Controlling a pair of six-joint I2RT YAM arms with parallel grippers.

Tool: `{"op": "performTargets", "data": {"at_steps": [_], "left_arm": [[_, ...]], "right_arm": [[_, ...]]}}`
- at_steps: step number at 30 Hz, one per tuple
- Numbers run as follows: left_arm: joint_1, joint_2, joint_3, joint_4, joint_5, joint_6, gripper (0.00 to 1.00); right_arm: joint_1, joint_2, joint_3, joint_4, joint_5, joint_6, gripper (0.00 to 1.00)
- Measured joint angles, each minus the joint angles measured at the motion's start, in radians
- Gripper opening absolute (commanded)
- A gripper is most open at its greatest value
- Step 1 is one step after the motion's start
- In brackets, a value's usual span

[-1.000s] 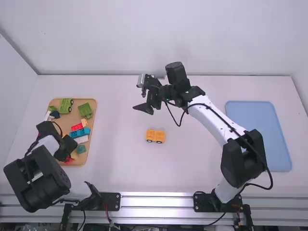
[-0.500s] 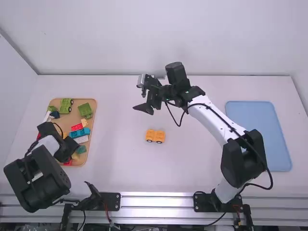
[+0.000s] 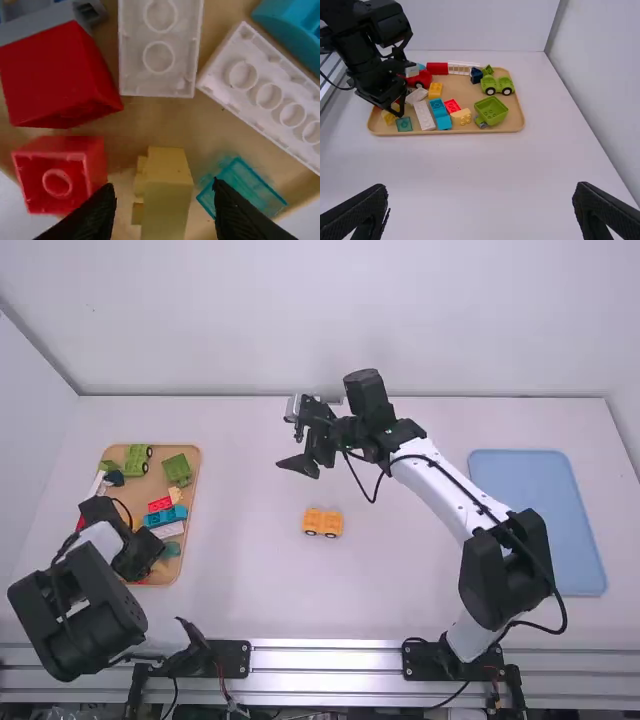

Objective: Assemble lego blocks to make yellow taxi

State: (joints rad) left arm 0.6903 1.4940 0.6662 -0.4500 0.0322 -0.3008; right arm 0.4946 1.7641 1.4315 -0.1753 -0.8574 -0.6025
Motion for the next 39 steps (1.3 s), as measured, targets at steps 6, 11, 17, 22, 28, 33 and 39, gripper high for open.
{"op": "performTargets", "data": {"at_steps": [6,11,17,22,28,33,39], "left_arm": [[-0.002,0.0,0.0,0.005,0.028,-0.021,0.42],[-0.013,0.0,0.0,0.018,0.027,-0.044,0.54],[-0.029,0.0,-0.016,0.075,0.065,-0.094,0.36],[-0.034,0.0,-0.028,0.093,0.035,-0.15,0.39],[-0.034,0.0,-0.028,0.089,0.03,-0.181,0.52],[-0.034,-0.005,-0.028,0.067,0.019,-0.236,0.54],[-0.034,-0.007,-0.034,0.089,0.045,-0.258,0.51]], "right_arm": [[0.0,0.0,0.0,-0.001,0.0,0.001,0.99],[0.0,0.0,0.0,-0.014,0.0,-0.003,0.99],[0.0,0.0,0.0,-0.011,0.0,-0.006,0.98],[0.0,0.0,0.0,-0.008,0.001,-0.007,0.99],[0.0,0.0,0.0,-0.011,0.0,-0.009,0.99],[0.0,0.0,0.0,-0.009,0.001,-0.005,0.99],[0.0,0.0,0.0,-0.008,0.001,-0.006,0.99]]}}
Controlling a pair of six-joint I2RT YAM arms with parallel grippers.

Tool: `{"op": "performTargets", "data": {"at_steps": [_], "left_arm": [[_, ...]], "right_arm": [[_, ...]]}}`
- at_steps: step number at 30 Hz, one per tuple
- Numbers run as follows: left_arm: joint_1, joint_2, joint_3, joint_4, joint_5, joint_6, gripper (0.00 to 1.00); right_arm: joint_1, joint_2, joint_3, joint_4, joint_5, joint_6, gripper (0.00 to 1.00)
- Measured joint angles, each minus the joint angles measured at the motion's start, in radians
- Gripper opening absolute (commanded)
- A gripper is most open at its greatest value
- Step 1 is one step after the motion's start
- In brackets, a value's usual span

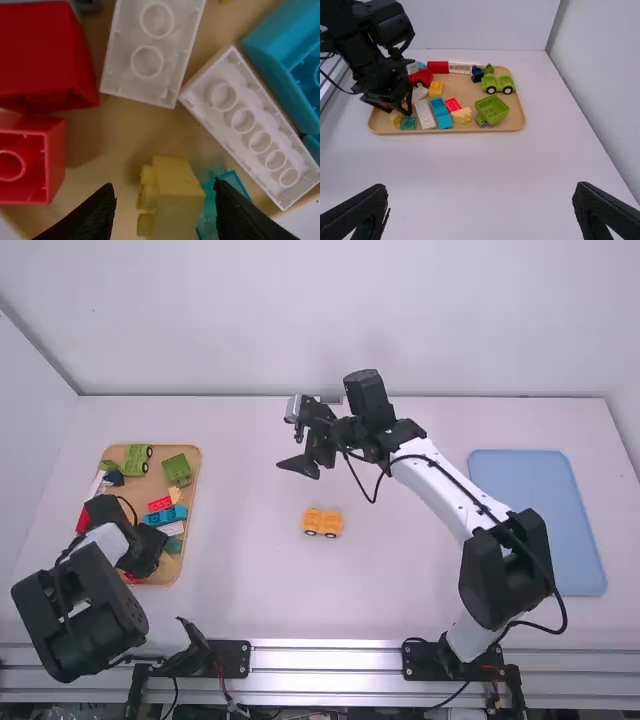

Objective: Assemble lego blocks to make yellow taxi

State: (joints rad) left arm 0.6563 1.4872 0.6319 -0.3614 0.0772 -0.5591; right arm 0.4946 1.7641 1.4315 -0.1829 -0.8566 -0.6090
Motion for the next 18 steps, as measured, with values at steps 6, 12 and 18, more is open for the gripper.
{"op": "performTargets", "data": {"at_steps": [6,12,18], "left_arm": [[0.0,-0.013,-0.014,0.014,0.02,-0.01,0.5],[0.0,-0.016,-0.014,-0.003,-0.005,-0.05,0.5],[-0.001,-0.016,-0.038,0.032,-0.063,-0.133,0.5]], "right_arm": [[0.0,0.0,0.0,-0.001,-0.001,0.002,0.99],[0.0,0.0,0.0,-0.001,0.0,0.001,0.98],[0.0,0.0,0.0,-0.007,0.0,0.002,0.99]]}}
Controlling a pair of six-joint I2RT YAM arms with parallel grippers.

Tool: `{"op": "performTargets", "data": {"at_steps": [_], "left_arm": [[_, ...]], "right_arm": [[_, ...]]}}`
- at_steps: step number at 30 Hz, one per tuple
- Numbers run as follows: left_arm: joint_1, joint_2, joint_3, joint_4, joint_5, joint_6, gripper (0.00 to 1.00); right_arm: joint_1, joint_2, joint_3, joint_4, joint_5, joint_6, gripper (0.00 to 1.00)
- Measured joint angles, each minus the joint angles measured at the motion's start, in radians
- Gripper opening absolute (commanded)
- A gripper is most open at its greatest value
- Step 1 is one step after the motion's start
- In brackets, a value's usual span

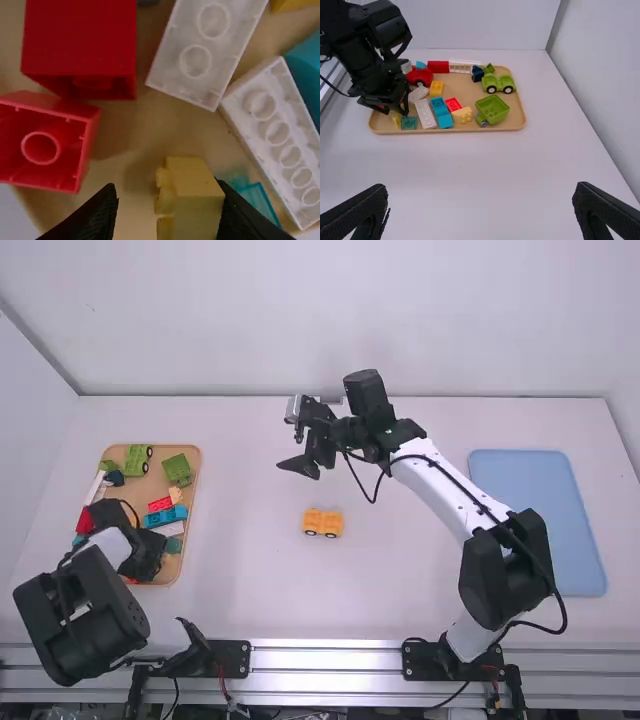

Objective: Assemble lego blocks to make yellow taxi

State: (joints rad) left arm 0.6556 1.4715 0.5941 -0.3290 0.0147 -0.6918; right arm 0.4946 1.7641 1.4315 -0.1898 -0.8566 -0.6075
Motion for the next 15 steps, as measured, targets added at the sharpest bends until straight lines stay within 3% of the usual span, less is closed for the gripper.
{"op": "performTargets", "data": {"at_steps": [15], "left_arm": [[-0.014,0.001,-0.013,-0.071,0.078,-0.057,0.53]], "right_arm": [[0.0,0.0,0.0,-0.002,0.0,0.0,0.99]]}}
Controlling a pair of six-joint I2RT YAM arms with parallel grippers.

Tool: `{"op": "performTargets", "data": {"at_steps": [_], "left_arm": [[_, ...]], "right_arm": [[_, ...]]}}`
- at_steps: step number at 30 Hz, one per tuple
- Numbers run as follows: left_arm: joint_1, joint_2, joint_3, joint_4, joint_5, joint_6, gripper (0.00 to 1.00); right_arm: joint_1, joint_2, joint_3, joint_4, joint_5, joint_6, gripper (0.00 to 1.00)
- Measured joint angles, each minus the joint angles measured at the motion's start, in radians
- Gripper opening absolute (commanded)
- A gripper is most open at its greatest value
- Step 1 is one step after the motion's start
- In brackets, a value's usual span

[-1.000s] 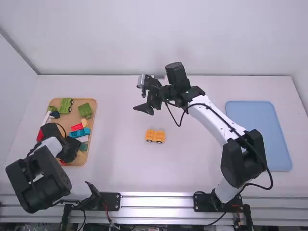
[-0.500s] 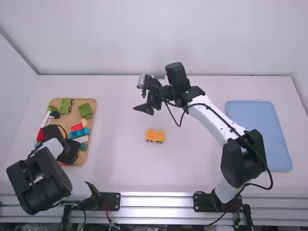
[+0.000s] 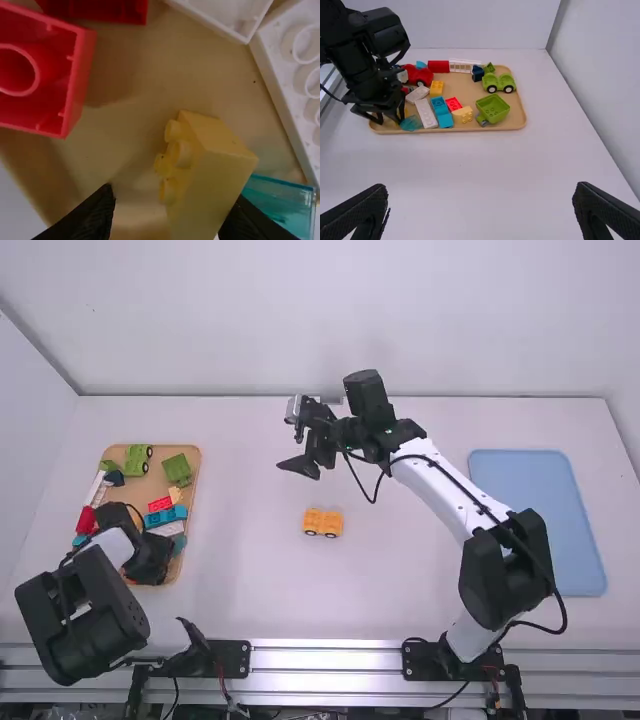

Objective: Assemble lego blocks to make yellow taxi

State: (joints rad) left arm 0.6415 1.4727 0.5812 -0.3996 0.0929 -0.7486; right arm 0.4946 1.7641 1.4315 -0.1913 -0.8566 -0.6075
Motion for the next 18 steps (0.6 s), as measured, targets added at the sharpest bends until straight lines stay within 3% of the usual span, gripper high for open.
{"op": "performTargets", "data": {"at_steps": [11,13,18], "left_arm": [[0.0,0.002,0.0,0.032,-0.025,-0.019,0.38],[0.0,0.004,0.0,0.035,-0.031,-0.019,0.29],[0.0,0.005,-0.001,0.043,-0.039,-0.019,0.29]], "right_arm": [[0.0,0.0,0.0,-0.018,0.0,-0.004,0.99],[0.0,0.0,0.0,-0.021,0.0,-0.005,0.99],[0.0,0.0,0.0,-0.022,0.0,-0.002,0.99]]}}
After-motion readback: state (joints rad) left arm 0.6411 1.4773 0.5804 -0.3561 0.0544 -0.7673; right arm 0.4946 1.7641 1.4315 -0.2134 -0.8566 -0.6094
